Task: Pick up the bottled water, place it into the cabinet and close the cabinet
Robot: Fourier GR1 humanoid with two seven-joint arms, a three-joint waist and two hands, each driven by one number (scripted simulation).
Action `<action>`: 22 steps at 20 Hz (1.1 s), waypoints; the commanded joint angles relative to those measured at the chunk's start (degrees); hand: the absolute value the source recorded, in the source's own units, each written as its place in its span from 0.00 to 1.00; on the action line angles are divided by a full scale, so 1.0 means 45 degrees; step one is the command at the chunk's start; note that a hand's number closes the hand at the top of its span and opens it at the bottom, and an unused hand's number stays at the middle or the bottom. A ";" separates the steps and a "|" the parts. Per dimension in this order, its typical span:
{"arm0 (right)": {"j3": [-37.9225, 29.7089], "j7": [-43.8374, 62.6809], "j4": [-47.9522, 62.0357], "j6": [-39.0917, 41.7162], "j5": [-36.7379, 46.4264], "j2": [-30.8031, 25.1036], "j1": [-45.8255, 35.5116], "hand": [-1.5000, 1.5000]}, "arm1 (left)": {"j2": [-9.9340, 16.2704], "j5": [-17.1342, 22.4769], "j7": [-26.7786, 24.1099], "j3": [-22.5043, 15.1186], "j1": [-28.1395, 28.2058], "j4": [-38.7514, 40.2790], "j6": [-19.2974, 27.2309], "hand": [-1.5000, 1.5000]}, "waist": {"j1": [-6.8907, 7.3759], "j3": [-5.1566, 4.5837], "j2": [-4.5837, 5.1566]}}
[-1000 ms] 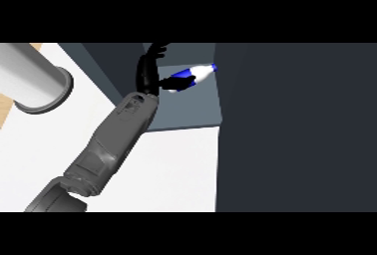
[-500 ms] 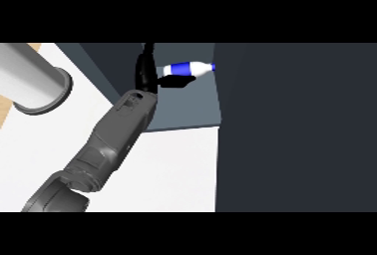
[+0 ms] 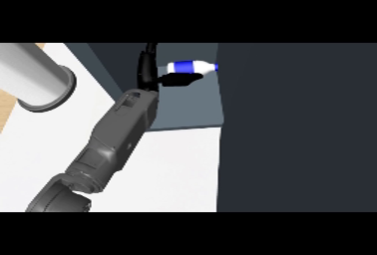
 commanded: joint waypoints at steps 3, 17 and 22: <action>0.0150 0.0288 -0.0168 -0.0195 0.0269 -0.0022 -0.0161 0.00 | 0.1162 0.0457 -0.1158 0.0505 0.0903 -0.0470 -0.2846 0.00 | 0.0570 -0.0037 -0.0150; -0.0171 0.0294 -0.0649 -0.0537 -0.0131 0.0002 0.0580 0.00 | 0.0245 0.1467 -0.0787 -0.0955 0.2889 -0.3551 -0.3549 0.00 | 0.1261 -0.0020 -0.0462; 0.0669 0.0054 -0.0721 -0.0824 0.0509 0.0354 0.1150 0.00 | -0.0262 0.1684 -0.0138 -0.2325 0.4824 -0.6173 -0.3397 0.00 | 0.1342 -0.0015 -0.0533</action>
